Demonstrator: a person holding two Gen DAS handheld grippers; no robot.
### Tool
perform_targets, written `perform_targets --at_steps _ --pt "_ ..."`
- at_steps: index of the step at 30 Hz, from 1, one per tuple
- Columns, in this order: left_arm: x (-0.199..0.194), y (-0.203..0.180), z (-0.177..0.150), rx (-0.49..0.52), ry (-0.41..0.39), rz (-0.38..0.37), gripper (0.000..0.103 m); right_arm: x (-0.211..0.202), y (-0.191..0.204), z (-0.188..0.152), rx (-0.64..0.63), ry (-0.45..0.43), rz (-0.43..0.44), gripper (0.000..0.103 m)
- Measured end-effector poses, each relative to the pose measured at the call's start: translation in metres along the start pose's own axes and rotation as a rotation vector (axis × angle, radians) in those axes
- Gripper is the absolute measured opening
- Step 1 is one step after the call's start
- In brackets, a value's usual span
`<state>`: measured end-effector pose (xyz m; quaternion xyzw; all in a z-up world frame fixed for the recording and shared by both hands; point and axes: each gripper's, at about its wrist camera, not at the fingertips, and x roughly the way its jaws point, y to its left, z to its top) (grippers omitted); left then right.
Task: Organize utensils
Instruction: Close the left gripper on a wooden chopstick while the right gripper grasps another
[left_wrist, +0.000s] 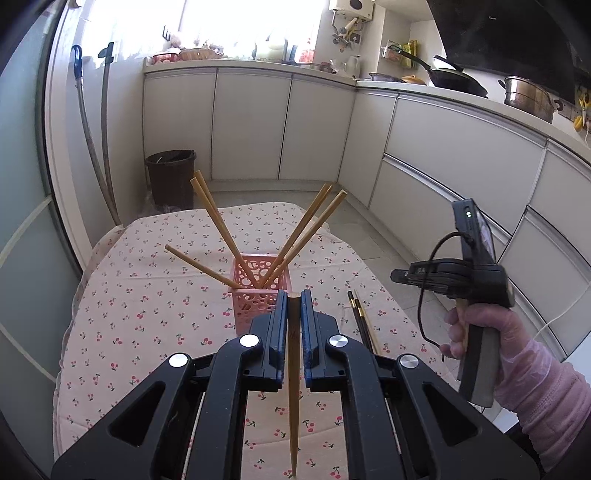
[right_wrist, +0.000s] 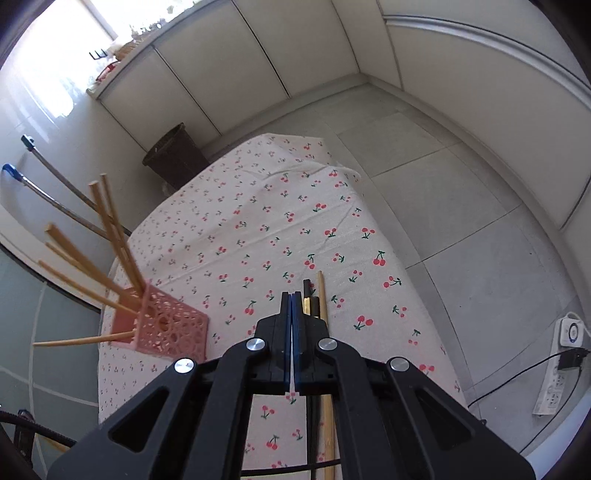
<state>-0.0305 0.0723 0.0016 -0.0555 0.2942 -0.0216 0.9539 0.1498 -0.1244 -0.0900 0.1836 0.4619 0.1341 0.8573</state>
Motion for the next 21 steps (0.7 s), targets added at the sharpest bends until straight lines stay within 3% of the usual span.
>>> perform_targets --at_steps 6,10,14,17,21 --pt "-0.005 0.006 -0.002 -0.015 -0.007 0.001 0.007 -0.056 0.011 -0.017 -0.031 -0.066 0.067 0.0" --pt "-0.006 0.009 -0.001 -0.031 -0.005 -0.004 0.007 -0.065 0.019 -0.023 -0.081 -0.062 0.055 0.0" --pt "-0.003 0.007 -0.001 -0.024 0.001 -0.009 0.007 -0.027 0.017 -0.009 -0.056 0.025 -0.005 0.006" --pt "-0.001 0.007 0.0 -0.022 0.005 -0.016 0.007 0.019 0.01 0.0 -0.048 0.114 -0.075 0.019" --pt "0.004 0.014 0.002 -0.04 0.019 -0.021 0.007 0.064 0.003 0.007 -0.068 0.148 -0.158 0.019"
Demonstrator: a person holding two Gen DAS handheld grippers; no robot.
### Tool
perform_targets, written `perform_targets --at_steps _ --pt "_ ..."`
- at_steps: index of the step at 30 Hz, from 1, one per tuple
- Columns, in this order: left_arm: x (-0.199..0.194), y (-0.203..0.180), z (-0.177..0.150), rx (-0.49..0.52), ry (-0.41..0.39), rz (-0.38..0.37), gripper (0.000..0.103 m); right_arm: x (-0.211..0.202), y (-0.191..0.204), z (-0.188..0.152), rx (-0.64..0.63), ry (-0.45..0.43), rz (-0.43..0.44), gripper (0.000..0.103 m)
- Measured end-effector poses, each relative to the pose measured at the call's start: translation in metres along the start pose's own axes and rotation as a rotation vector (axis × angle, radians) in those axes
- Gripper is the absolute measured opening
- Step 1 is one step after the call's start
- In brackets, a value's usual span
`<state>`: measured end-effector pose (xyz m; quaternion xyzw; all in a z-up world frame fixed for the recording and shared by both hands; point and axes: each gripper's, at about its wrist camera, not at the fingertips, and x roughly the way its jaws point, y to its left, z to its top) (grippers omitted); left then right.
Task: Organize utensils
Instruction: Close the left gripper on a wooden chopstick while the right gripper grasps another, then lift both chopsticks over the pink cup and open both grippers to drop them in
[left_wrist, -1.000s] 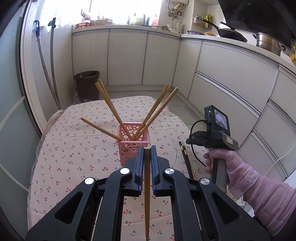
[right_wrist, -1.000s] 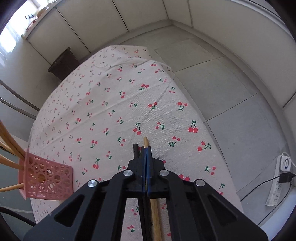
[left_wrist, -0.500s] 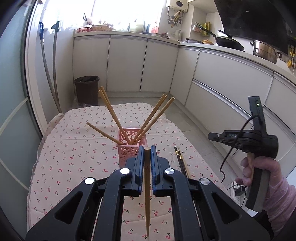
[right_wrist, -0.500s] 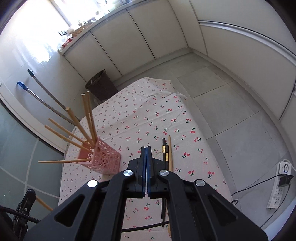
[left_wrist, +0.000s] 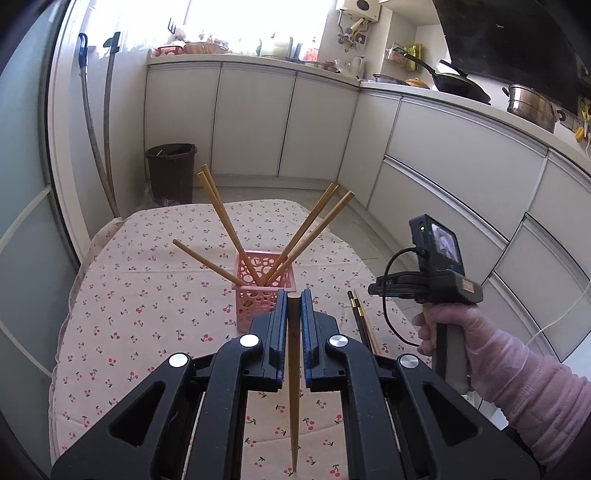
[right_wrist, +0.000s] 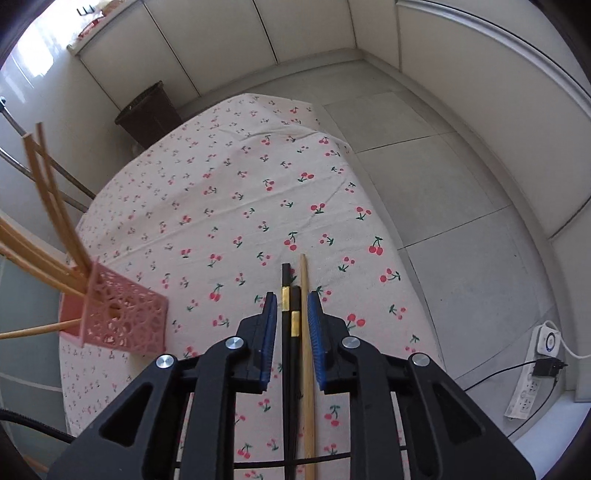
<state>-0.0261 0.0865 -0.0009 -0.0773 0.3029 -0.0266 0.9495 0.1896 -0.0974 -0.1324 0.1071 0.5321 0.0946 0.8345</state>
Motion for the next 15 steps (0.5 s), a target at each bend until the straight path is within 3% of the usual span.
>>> perform_targets --at_steps 15 --pt "0.008 0.007 0.002 -0.025 0.032 -0.012 0.007 0.057 0.002 0.015 -0.001 0.077 -0.076 0.019"
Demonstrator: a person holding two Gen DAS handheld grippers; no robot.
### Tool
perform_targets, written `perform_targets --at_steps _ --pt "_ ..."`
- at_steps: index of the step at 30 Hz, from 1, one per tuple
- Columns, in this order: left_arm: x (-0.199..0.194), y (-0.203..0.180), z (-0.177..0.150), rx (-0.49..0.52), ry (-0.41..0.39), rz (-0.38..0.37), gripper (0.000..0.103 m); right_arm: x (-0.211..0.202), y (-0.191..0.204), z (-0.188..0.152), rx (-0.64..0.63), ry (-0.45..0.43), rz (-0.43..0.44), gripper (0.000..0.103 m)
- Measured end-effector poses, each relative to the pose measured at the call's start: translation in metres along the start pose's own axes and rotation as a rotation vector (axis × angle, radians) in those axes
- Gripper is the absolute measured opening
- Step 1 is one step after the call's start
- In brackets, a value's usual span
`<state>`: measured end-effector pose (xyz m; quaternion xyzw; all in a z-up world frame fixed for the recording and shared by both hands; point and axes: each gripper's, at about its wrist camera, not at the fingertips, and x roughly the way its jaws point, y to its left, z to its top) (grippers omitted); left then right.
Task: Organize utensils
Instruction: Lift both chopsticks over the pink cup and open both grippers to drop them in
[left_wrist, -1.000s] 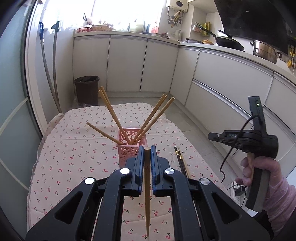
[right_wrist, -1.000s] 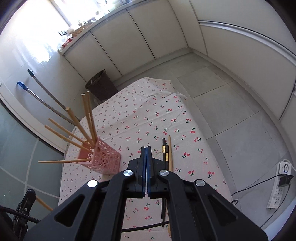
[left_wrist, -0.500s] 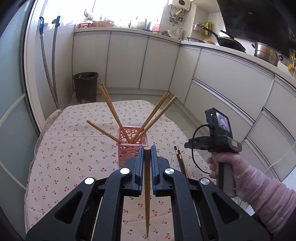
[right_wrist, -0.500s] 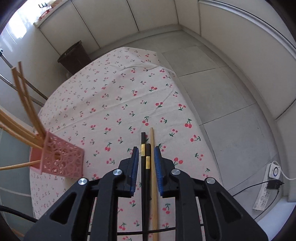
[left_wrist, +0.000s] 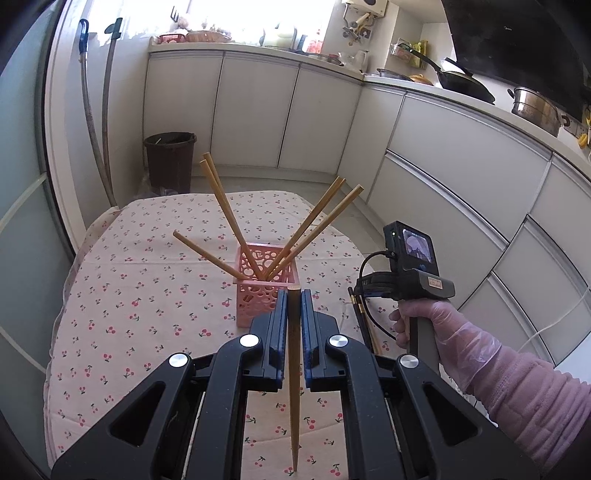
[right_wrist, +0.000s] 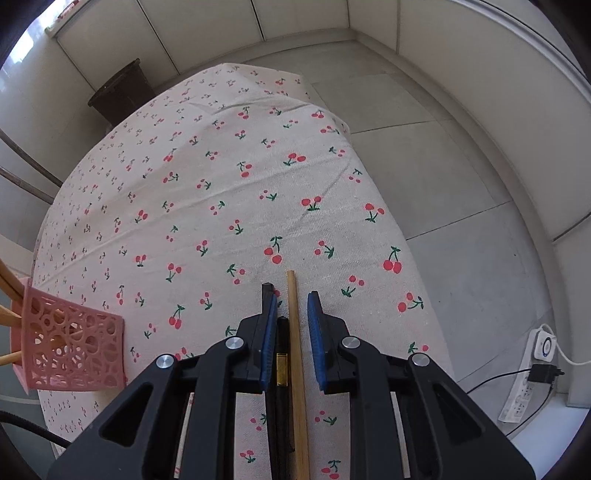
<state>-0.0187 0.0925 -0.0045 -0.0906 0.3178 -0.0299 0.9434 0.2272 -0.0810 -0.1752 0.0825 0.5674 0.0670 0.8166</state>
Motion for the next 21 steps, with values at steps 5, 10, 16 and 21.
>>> perform_targets --at_steps 5,10,16,21 --pt "0.0 0.0 0.0 0.001 -0.001 0.005 0.007 0.008 0.0 0.003 -0.019 -0.016 0.004 0.008" --pt "0.0 0.001 0.001 -0.002 -0.003 0.006 0.007 -0.006 -0.008 -0.006 0.009 -0.075 0.043 0.005" --pt "-0.01 0.0 0.003 -0.002 -0.031 -0.001 0.007 -0.075 0.002 -0.028 -0.022 -0.193 0.12 0.005" --pt "-0.018 -0.001 0.003 0.004 -0.055 -0.006 0.007 -0.134 0.01 -0.051 -0.065 -0.282 0.163 0.005"
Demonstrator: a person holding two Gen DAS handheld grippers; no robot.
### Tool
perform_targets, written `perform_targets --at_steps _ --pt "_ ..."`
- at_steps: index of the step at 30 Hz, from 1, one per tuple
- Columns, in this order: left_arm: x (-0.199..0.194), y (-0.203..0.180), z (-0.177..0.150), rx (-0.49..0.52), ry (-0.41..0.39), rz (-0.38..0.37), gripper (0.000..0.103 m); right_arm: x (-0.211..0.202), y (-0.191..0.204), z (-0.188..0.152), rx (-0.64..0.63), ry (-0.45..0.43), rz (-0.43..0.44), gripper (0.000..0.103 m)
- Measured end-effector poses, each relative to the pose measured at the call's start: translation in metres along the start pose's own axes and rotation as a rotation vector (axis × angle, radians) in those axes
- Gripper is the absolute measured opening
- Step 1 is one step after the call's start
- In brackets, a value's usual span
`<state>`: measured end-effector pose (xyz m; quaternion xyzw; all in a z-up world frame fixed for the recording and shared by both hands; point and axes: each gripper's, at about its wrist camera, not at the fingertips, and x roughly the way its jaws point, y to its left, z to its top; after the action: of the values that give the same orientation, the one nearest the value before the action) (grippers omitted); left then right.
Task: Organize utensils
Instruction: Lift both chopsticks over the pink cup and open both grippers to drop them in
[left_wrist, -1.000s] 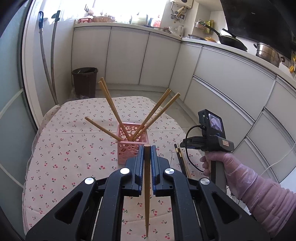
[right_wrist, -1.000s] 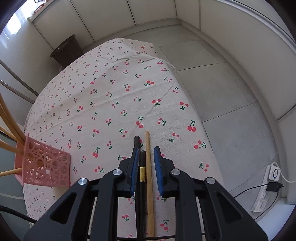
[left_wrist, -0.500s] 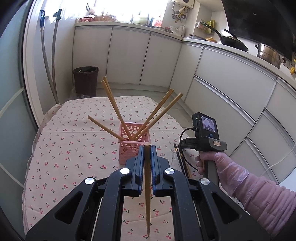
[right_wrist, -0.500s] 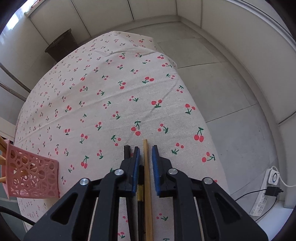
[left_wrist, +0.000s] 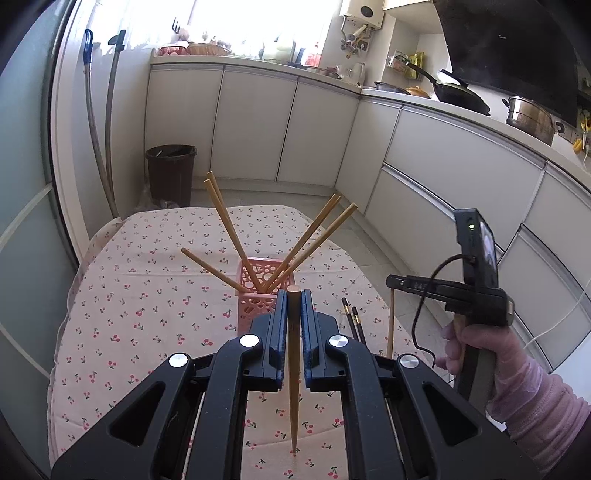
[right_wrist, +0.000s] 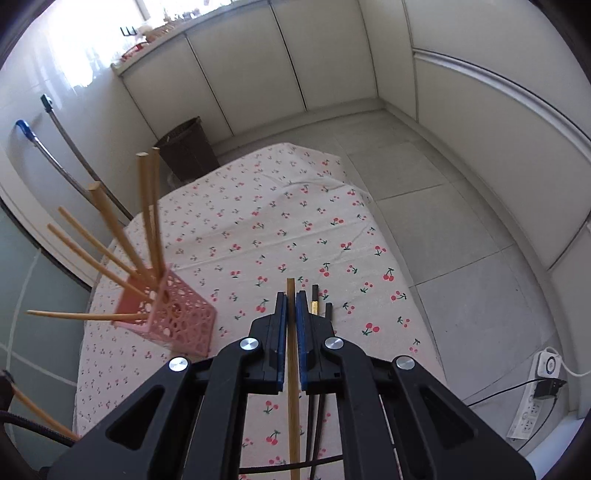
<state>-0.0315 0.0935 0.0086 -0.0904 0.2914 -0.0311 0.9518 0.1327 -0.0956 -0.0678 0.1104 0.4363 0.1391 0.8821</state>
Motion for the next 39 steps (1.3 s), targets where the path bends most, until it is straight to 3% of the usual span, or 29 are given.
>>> perform_targets --at_steps 14,29,34,39 --pt "-0.023 0.01 0.011 -0.042 -0.052 -0.007 0.007 -0.112 0.024 -0.034 -0.06 -0.123 0.13 0.005" --pt "-0.043 0.012 0.122 -0.083 -0.308 0.047 0.007 -0.178 0.069 0.053 -0.036 -0.337 0.324 0.005" --pt "-0.018 0.018 0.132 -0.098 -0.331 0.093 0.007 -0.177 0.073 0.062 -0.034 -0.377 0.332 0.005" --pt "0.016 0.031 0.118 -0.148 -0.265 0.105 0.01 -0.165 0.072 0.064 -0.033 -0.365 0.304 0.005"
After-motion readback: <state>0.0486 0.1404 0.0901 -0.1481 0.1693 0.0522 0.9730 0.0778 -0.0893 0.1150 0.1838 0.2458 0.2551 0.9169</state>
